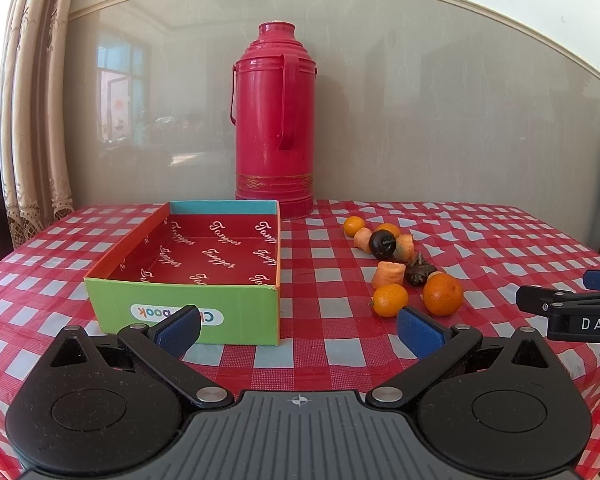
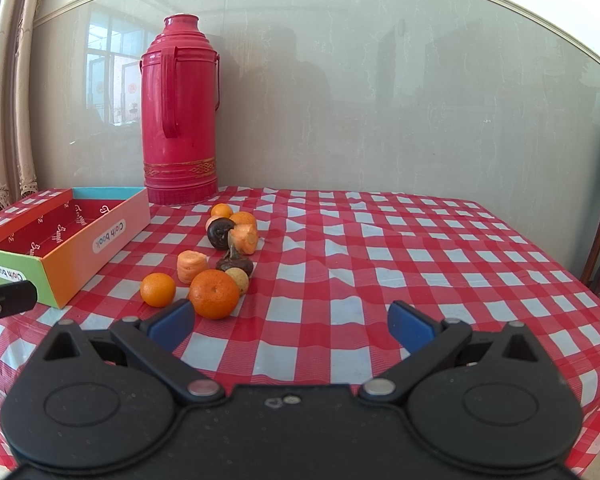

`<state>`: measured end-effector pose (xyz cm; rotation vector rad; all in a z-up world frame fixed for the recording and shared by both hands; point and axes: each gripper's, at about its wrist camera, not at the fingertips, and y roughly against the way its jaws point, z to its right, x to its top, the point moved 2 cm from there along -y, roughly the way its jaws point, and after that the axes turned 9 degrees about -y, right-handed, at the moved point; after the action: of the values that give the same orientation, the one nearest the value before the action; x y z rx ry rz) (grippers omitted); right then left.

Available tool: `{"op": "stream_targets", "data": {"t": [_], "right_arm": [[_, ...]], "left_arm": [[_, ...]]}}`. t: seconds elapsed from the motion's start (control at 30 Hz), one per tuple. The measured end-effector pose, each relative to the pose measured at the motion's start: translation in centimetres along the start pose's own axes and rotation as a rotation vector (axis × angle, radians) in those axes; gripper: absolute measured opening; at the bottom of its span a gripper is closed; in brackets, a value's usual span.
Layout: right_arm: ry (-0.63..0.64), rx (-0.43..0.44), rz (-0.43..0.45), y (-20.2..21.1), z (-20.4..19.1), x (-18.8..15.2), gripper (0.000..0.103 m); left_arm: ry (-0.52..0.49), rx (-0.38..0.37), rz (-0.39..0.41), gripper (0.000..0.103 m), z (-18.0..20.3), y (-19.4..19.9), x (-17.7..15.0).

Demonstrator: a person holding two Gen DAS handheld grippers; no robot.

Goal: Organize fruits

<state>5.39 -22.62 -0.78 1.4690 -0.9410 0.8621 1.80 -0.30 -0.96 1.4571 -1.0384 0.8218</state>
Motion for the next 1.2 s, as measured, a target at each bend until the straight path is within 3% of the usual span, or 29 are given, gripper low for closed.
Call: {"op": "stream_targets", "data": {"t": [0.43,0.6,0.8,0.83,0.87,0.9,1.2], "right_arm": [[-0.017,-0.006,0.010,0.1,0.4,0.2,0.097],[-0.070,-0.023,-0.004,-0.4,1.7,0.6,0.097],[-0.090,-0.066,-0.004,-2.0,2.9,1.7,0.097],[-0.093,-0.069,-0.004,-2.3,3.0,1.9,0.097],[-0.094,-0.074,-0.006,-2.7,3.0,2.0,0.097],[-0.094,-0.077,-0.008,-3.1,3.1,2.1,0.097],[-0.139,-0.075,-0.042,-5.5,4.2,1.9,0.097]], "left_arm": [[0.015,-0.030,-0.001,0.103,0.8,-0.2,0.3],[-0.051,-0.040,-0.004,0.103,2.6,-1.6,1.1],[-0.066,-0.124,-0.009,0.102,5.0,-4.2,2.0],[-0.082,-0.129,-0.015,0.097,5.5,-4.8,2.1],[-0.095,-0.134,-0.028,0.078,6.0,-5.4,2.2],[-0.104,-0.147,-0.049,0.067,6.5,-6.2,2.2],[-0.099,-0.143,-0.134,0.066,7.3,-10.3,1.7]]}}
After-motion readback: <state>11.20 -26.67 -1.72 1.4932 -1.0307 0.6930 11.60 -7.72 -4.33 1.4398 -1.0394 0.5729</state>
